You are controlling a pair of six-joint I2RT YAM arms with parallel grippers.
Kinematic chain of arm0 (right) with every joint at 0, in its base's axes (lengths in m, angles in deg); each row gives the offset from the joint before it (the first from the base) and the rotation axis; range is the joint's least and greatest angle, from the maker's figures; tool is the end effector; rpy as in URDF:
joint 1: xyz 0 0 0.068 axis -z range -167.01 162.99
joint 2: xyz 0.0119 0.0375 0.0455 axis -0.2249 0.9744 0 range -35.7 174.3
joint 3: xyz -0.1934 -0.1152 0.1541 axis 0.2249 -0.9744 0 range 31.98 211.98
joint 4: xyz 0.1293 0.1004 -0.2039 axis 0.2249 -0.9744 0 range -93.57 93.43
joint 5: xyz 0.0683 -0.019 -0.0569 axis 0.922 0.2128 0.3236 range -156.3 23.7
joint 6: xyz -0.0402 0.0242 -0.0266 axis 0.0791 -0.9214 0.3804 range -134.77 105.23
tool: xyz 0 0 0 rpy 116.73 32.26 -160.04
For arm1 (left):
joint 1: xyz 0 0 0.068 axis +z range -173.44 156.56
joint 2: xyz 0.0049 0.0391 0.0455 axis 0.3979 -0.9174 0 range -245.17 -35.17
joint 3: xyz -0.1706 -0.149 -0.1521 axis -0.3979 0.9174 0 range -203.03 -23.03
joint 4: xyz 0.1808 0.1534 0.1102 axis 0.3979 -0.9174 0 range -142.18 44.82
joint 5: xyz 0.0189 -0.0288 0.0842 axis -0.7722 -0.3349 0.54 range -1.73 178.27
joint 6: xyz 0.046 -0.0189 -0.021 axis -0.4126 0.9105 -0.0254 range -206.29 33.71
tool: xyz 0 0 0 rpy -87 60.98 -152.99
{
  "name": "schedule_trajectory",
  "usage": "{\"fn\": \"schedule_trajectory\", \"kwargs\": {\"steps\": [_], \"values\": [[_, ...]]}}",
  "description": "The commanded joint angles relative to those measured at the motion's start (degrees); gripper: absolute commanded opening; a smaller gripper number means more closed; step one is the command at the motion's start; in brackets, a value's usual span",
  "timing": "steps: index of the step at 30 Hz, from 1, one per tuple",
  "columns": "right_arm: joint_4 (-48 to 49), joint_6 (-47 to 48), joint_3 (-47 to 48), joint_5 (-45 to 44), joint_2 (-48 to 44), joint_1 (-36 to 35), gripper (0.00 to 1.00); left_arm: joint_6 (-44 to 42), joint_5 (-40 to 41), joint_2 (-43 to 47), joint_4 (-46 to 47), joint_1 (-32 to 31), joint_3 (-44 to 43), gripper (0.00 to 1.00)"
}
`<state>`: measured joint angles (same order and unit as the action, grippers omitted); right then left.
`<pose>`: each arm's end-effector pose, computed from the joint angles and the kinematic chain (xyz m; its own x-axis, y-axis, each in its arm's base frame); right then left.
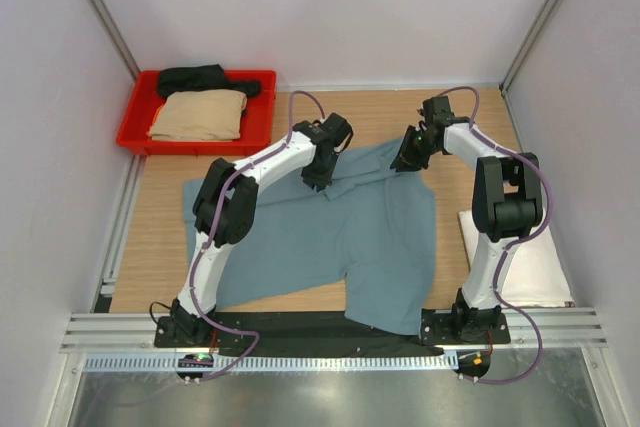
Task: Fold and stack the t-shirts
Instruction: Fold the tshirt
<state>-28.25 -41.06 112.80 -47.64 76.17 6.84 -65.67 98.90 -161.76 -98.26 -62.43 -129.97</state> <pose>0.4050 0.0552 0.1877 -0.9019 0.3248 -0.2847 0.1697 0.8727 0.4579 0.3622 -0.2848 0.1955 -0.8975 0.2810 -0.3399 0.2773 0.9589 0.0604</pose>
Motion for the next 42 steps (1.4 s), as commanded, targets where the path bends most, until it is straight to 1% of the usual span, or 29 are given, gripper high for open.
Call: {"fn": "schedule_trajectory", "kwargs": {"steps": [1, 4, 8, 12, 15, 19, 23, 24, 28, 33, 36, 37, 38, 40, 41, 42], "values": [[1.62, 0.71, -0.05, -1.43, -3.15, 0.44, 0.25, 0.73, -5.61, 4.06, 3.59, -0.04, 1.20, 0.17], [2.15, 0.44, 0.48, -0.99, -2.36, 0.62, 0.22, 2.13, -9.48, 3.63, 5.08, 0.05, 1.03, 0.17], [2.85, -0.26, 1.71, -0.46, -0.26, 0.61, 0.22, 3.46, -12.82, 2.49, 6.15, 0.05, 0.24, 0.20], [3.38, -0.17, 2.85, -1.07, 1.50, 0.53, 0.21, 4.43, -13.53, 2.40, 7.63, 0.05, 0.67, 0.21], [4.34, -0.17, 2.59, -1.51, 2.73, 0.62, 0.19, 5.48, -14.23, 0.65, 8.51, 0.05, 0.94, 0.23], [5.40, -0.35, 1.89, -2.22, 3.79, 0.62, 0.17, 6.01, -13.63, -1.82, 7.73, 0.05, 0.94, 0.23], [5.14, 1.57, 1.01, -7.66, 5.19, 0.62, 0.13, 5.66, -11.60, -4.63, 5.36, 0.05, 1.64, 0.22], [4.01, 2.19, 1.10, -10.45, 5.46, 0.62, 0.12, 5.40, -11.51, -5.42, 5.09, 0.13, 2.25, 0.22], [2.77, 4.57, 1.01, -15.74, 5.64, 0.62, 0.12, 5.31, -11.69, -5.34, 5.88, 0.05, 5.93, 0.20], [1.10, 6.07, 2.76, -16.46, 5.37, 0.44, 0.12, 4.60, -11.95, -3.32, 5.97, -0.04, 8.32, 0.20], [-0.65, 6.51, 4.43, -16.37, 3.00, 0.00, 0.16, 4.16, -13.18, 0.98, 5.80, 0.05, 8.41, 0.30], [-1.01, 6.42, 4.87, -16.37, 1.52, -0.52, 0.20, 4.08, -13.62, 2.12, 5.71, 0.05, 8.06, 0.37], [-1.19, 6.16, 5.23, -15.59, 0.81, -0.70, 0.27, 3.99, -14.32, 4.31, 5.88, 0.05, 7.45, 0.41], [-0.93, 5.28, 6.02, -13.31, -0.51, -1.49, 0.34, 3.99, -14.85, 5.90, 5.62, 0.05, 6.31, 0.47], [-0.40, 3.97, 6.11, -11.64, -1.65, -1.67, 0.42, 3.55, -14.77, 7.04, 5.44, 0.13, 5.69, 0.47], [0.65, 3.35, 6.02, -9.19, -1.83, -2.02, 0.46, 3.29, -13.89, 7.49, 5.36, 0.13, 4.73, 0.48]]}}
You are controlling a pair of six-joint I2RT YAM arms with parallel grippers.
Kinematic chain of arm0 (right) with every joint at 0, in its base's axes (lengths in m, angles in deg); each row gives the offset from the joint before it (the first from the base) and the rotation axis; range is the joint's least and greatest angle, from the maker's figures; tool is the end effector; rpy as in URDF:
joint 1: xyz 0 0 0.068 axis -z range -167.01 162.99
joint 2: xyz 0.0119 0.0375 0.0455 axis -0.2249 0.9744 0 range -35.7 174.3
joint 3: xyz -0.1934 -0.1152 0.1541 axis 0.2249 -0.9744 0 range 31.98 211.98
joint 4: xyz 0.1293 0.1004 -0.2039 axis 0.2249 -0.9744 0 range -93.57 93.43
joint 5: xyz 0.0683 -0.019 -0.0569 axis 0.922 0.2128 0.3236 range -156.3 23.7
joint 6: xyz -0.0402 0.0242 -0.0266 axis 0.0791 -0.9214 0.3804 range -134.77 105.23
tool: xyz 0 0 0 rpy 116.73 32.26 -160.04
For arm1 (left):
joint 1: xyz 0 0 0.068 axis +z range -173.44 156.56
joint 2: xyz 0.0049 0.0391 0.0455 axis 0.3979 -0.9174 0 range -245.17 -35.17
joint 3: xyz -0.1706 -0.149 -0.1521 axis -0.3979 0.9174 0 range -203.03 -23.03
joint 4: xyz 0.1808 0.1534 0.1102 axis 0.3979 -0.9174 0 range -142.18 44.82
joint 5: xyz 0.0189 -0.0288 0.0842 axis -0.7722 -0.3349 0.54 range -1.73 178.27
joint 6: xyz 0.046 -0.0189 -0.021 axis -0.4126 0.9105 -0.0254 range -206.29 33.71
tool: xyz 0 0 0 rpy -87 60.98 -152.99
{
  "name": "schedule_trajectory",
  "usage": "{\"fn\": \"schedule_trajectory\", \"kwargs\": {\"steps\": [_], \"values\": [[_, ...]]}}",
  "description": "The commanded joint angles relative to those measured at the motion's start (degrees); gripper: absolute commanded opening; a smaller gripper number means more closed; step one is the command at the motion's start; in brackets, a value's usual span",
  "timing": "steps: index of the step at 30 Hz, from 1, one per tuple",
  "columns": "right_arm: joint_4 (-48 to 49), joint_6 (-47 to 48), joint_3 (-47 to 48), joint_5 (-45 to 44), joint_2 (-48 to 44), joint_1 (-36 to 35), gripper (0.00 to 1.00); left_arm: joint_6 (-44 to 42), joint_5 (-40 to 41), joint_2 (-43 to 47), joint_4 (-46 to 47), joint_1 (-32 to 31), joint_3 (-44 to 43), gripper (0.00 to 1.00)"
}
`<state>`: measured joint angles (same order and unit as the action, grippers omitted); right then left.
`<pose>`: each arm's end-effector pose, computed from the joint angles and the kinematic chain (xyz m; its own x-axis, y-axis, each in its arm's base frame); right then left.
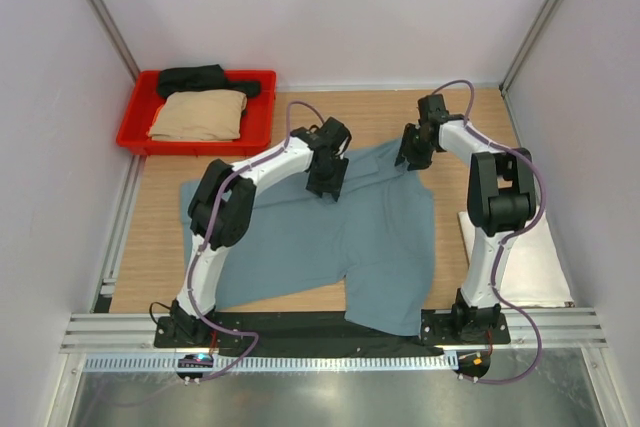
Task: Fold and stack the t-shirts
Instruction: Fold the tshirt
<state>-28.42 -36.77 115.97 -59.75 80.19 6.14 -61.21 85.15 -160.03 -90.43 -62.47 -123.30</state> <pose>0.4199 0.0546 0.1743 -0.8889 0.2680 -0.3716 0.1772 0.9491 0.2605 0.3534 -0.2890 0.1798 -0.9332 0.2114 -0.2905 0.2734 0.9425 -0.1923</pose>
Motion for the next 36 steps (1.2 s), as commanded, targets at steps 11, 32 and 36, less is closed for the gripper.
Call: {"fn": "schedule_trajectory", "kwargs": {"steps": [11, 32, 36], "values": [[4.34, -0.94, 2.06, 9.62, -4.02, -2.64, 0.50, -5.65, 6.80, 4.54, -3.44, 3.52, -3.35, 0.42], [9.18, -5.77, 0.57, 16.30, 2.14, -3.87, 0.45, -6.80, 7.68, -3.99, -2.12, 3.61, -7.66, 0.44], [9.27, -5.86, 0.22, 16.66, 2.76, -4.05, 0.43, -6.62, 8.30, -3.90, -2.12, 3.61, -7.75, 0.43]]}}
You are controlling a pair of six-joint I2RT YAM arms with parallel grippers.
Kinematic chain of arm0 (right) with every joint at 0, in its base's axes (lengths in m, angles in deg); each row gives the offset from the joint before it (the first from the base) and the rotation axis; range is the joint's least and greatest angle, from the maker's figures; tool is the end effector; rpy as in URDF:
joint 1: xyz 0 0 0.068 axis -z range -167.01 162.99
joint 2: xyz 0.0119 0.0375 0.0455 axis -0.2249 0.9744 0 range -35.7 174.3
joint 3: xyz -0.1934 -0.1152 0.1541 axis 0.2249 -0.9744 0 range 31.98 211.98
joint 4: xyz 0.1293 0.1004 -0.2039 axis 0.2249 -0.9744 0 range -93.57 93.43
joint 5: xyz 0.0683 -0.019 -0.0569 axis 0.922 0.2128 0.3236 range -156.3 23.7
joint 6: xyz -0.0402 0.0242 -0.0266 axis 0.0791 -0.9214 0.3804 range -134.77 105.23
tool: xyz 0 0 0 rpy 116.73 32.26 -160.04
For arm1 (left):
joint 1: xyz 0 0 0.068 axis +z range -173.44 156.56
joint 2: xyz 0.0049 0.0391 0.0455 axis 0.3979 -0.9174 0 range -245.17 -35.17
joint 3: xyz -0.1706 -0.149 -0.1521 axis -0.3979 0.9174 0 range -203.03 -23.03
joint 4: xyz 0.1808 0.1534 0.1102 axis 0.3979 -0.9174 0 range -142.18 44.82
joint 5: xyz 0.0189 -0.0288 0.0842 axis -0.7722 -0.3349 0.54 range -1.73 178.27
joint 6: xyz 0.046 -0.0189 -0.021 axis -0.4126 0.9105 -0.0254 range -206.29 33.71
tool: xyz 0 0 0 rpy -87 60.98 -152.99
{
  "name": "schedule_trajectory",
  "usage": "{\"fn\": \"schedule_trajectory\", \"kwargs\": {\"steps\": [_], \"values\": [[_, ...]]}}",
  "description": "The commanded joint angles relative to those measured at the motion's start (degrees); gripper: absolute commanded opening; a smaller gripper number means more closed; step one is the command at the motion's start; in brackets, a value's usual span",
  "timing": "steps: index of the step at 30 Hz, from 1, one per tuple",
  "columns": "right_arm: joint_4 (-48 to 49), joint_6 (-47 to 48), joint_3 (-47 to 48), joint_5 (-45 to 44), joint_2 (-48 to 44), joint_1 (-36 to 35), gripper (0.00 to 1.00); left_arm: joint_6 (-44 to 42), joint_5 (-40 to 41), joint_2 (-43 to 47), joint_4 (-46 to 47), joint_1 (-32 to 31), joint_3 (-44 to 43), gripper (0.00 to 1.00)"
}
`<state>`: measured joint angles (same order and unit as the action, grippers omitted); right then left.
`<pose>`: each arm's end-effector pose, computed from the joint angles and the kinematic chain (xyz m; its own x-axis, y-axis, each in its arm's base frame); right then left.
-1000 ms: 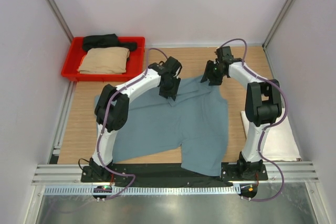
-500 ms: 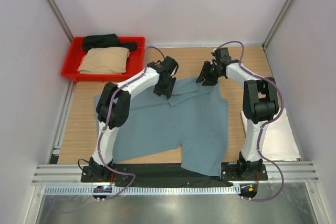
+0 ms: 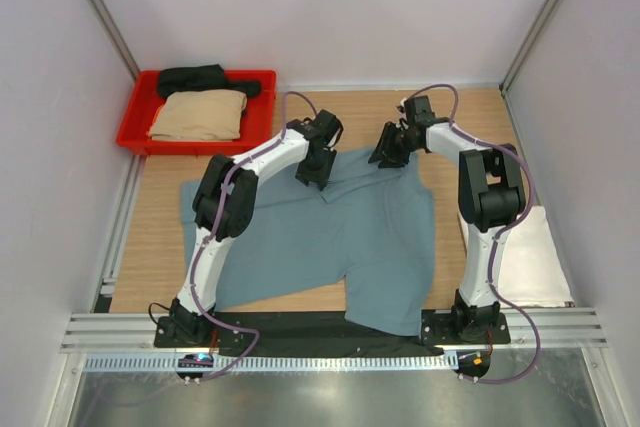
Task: Fold and stack the t-shirts
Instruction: Fold the tshirt
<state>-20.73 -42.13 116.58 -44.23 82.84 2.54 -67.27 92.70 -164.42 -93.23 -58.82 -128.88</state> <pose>0.4298 0.0930 0.1675 -0.9086 0.2654 -0.3226 0.0610 0.8482 0.5262 0.3853 -0.2702 0.1718 -0.9124 0.2492 -0.3247 0.2747 0.9609 -0.0344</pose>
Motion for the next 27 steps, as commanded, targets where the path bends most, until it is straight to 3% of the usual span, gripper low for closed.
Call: {"fn": "schedule_trajectory", "kwargs": {"steps": [1, 10, 19, 24, 27], "values": [[1.57, -0.51, -0.49, 1.14, 0.20, -0.61, 0.43, -0.48, 0.85, 0.58, 0.77, 0.04, -2.26, 0.43], [2.10, -0.51, -1.45, 1.49, 0.55, -0.88, 0.38, 0.31, -0.82, 0.93, 0.94, 0.13, -2.18, 0.33], [0.17, -1.65, -0.66, 1.84, -2.17, -0.88, 0.10, 1.28, -1.88, 2.86, 0.77, 0.04, -1.74, 0.13], [-4.13, -2.61, -1.27, 1.05, -7.52, -0.88, 0.05, 2.24, -4.07, 5.85, 0.59, 0.04, 0.28, 0.01], [-6.07, -3.32, -3.47, 0.53, -11.57, -0.88, 0.02, 2.86, -7.41, 7.78, 0.94, 0.04, 2.30, 0.00]]}}
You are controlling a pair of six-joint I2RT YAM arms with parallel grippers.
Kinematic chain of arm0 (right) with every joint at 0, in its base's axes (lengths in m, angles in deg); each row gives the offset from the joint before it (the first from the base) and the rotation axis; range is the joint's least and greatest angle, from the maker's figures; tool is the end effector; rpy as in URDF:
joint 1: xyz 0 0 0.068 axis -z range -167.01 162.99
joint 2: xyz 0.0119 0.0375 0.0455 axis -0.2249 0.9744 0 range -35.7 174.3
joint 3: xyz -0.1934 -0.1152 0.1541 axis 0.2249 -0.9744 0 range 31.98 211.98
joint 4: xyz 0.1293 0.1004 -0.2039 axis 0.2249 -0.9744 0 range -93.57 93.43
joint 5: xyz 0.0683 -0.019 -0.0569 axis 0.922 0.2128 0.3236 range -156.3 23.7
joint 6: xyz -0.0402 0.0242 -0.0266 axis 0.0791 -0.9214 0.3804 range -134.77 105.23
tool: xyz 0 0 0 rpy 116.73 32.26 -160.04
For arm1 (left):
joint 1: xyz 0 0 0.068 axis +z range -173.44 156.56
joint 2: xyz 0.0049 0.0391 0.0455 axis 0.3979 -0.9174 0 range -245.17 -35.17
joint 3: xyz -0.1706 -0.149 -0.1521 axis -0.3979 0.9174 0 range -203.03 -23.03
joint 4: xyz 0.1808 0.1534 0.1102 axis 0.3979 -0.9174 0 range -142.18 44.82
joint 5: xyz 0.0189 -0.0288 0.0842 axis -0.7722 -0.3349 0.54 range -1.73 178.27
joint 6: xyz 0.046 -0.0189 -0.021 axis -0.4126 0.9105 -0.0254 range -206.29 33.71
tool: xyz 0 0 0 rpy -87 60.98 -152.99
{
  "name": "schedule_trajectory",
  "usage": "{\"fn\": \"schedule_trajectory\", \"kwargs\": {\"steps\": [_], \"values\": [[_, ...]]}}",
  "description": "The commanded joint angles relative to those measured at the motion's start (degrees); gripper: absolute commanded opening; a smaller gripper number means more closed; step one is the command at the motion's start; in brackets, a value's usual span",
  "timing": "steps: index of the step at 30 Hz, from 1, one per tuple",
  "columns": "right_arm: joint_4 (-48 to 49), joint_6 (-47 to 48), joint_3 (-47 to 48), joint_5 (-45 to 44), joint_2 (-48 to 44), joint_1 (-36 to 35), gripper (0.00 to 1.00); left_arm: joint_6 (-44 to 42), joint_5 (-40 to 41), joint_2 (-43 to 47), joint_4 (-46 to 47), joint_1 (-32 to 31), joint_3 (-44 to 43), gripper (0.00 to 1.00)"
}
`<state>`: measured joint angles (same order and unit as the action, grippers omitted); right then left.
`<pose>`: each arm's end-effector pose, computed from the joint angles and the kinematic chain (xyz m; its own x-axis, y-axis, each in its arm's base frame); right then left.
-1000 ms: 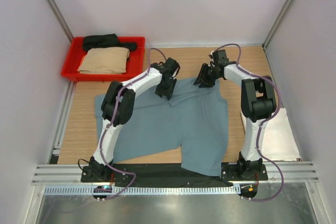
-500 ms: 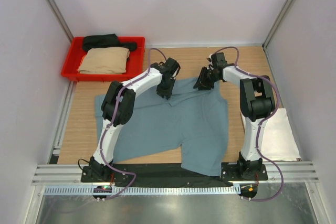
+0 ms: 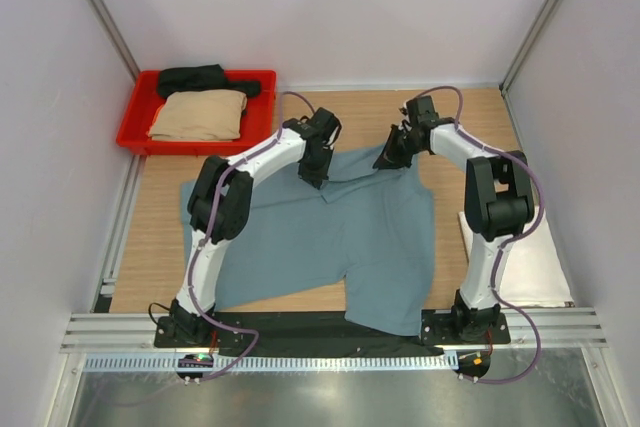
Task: Fold and stack the t-shirts
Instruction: Fold the tshirt
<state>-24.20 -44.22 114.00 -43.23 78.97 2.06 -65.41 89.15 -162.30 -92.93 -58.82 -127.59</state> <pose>0.4115 0.0938 0.1790 -0.9221 0.2825 -0.2643 0.1012 0.8355 0.5401 0.3799 -0.2691 0.1821 -0.9222 0.2176 -0.3198 0.2631 0.9589 -0.1064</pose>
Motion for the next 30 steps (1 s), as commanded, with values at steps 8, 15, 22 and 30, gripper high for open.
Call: {"fn": "schedule_trajectory", "kwargs": {"steps": [8, 15, 22, 30], "values": [[-4.97, -2.54, -12.21, -1.71, -19.38, -0.40, 0.01, 2.14, -11.16, 9.70, 2.39, -1.18, 6.64, 0.00], [-6.99, -2.54, -19.61, -3.55, -27.47, -0.40, 0.01, 1.79, -16.61, 10.24, 4.24, -3.91, 9.81, 0.00], [-8.13, -1.58, -24.01, -6.63, -30.82, -0.40, 0.01, 1.44, -20.92, 8.22, 4.59, -5.40, 10.33, 0.00], [-12.97, 2.91, -23.92, -9.71, -31.53, 0.30, 0.01, 1.35, -25.23, 6.28, 3.80, -6.46, 9.89, 0.01]]}}
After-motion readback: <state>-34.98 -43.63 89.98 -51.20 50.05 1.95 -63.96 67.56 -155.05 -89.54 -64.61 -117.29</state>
